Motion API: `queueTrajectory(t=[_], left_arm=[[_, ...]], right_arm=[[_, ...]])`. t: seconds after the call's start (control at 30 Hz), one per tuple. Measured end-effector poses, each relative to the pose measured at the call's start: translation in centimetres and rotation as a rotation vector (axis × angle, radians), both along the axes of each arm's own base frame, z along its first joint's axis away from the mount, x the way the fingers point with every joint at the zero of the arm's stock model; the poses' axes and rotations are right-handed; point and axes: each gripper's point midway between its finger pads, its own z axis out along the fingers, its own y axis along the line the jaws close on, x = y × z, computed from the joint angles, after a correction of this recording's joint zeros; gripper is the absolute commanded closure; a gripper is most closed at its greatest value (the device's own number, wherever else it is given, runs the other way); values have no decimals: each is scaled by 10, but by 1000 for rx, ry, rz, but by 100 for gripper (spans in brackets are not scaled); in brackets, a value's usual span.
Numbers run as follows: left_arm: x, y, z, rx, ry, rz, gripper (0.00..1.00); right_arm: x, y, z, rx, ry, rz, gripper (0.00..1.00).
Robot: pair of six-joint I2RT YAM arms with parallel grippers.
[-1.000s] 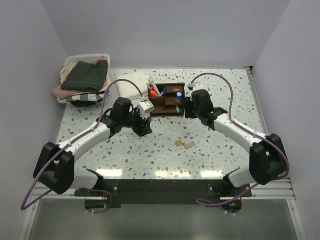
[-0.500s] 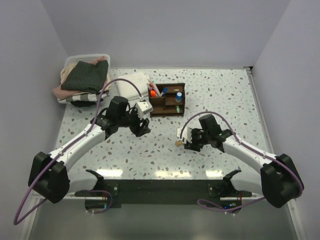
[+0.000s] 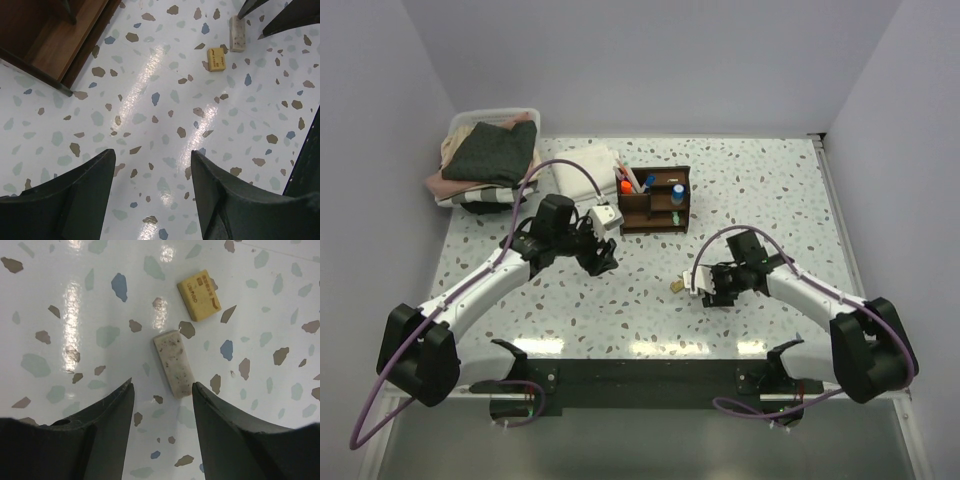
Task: Sort the stationery into containers
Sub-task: Pick up the stationery from the center of the board.
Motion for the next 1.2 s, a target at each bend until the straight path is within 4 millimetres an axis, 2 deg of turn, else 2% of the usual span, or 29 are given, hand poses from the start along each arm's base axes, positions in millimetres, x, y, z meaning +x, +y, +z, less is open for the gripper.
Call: queueTrajectory(t=[0.17,0.4,0.57,0.7,0.87,1.1,1.13,1.2], left_arm=[[-3,0,-3,-3,11,-5,33],[-2,-1,-3,-7,9,-5,33],[-1,-1,-2,-13,5,-6,33],[-1,-2,-2,-16,4,-8,33],[-1,-2,-2,-16,6,-7,33],[0,-2,-4,-20,16,4,33],[-1,-1,-5,-21,19,5,33],[-2,-1,-6,-23,25,7,33]], right_arm=[[11,-7,-5,-18,26,16,47],[16,-5,-7,-30,36,63,49],[21,-4,-9,-42,58,77,57],[26,-2,-10,-59,72,105,58],[21,-7,-14,-90,88,153,61],[20,-10,-16,-123,116,183,69],[21,-11,-17,-127,118,183,76],[22,-11,-17,-131,124,182,82]])
